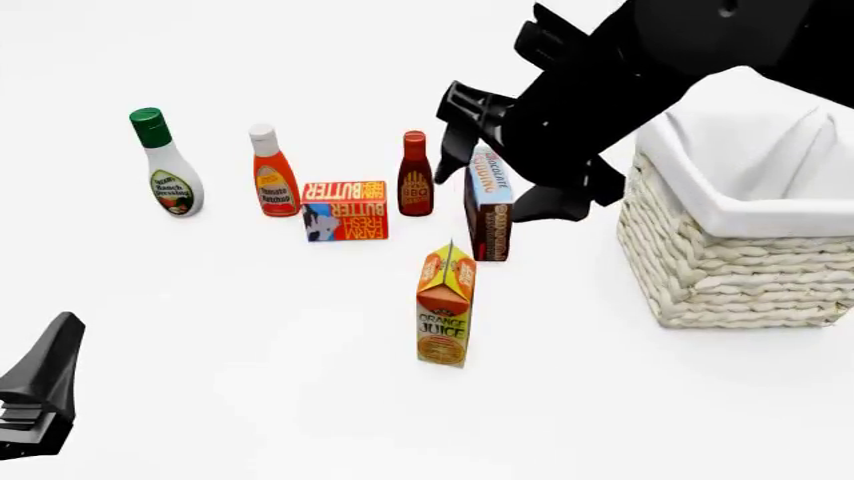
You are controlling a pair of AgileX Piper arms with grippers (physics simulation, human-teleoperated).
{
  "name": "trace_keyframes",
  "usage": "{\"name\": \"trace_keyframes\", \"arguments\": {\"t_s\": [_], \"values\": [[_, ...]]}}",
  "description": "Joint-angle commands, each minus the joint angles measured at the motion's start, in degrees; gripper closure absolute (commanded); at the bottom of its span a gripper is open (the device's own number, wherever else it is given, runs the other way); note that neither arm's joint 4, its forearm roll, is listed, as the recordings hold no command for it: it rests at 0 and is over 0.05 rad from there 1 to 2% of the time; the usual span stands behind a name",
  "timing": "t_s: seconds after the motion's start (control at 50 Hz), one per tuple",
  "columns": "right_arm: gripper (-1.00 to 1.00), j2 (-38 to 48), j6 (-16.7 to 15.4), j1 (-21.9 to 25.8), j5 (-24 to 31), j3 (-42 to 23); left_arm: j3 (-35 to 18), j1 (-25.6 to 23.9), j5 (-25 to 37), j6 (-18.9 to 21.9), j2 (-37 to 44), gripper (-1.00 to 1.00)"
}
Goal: Pick the orange juice and place it in the basket.
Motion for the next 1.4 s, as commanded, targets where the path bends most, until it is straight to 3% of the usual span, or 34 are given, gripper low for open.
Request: {"name": "trace_keyframes", "arguments": {"t_s": [0.02, 0.16, 0.18, 0.48, 0.52, 0.58, 0.64, 1.02, 1.4], "values": [[-1.00, 2.1, 2.4, 1.7, 1.7, -1.2, 0.0, 0.0, 0.0, 0.0, 0.0, -1.00], [-1.00, 5.9, 1.7, 0.8, 6.7, -7.2, 0.0, 0.0, 0.0, 0.0, 0.0, -1.00], [-1.00, 10.6, 3.7, 2.6, 11.0, -11.4, 0.0, 0.0, 0.0, 0.0, 0.0, -1.00], [-1.00, 12.1, 4.0, 3.3, 12.3, -11.2, 0.0, 0.0, 0.0, 0.0, 0.0, -1.00], [-1.00, 10.8, 7.8, 6.7, 11.6, -9.1, 0.0, 0.0, 0.0, 0.0, 0.0, -1.00], [-1.00, 12.5, 4.3, 3.6, 12.3, -9.8, 0.0, 0.0, 0.0, 0.0, 0.0, -1.00], [-1.00, 12.4, 5.6, 4.6, 12.3, -9.7, 0.0, 0.0, 0.0, 0.0, 0.0, -1.00], [-1.00, 16.2, 1.6, 1.7, 12.3, -9.7, 0.0, 0.0, 0.0, 0.0, 0.0, -1.00], [-1.00, 18.8, -0.3, 0.7, 12.3, -10.6, 0.0, 0.0, 0.0, 0.0, 0.0, -1.00]]}}
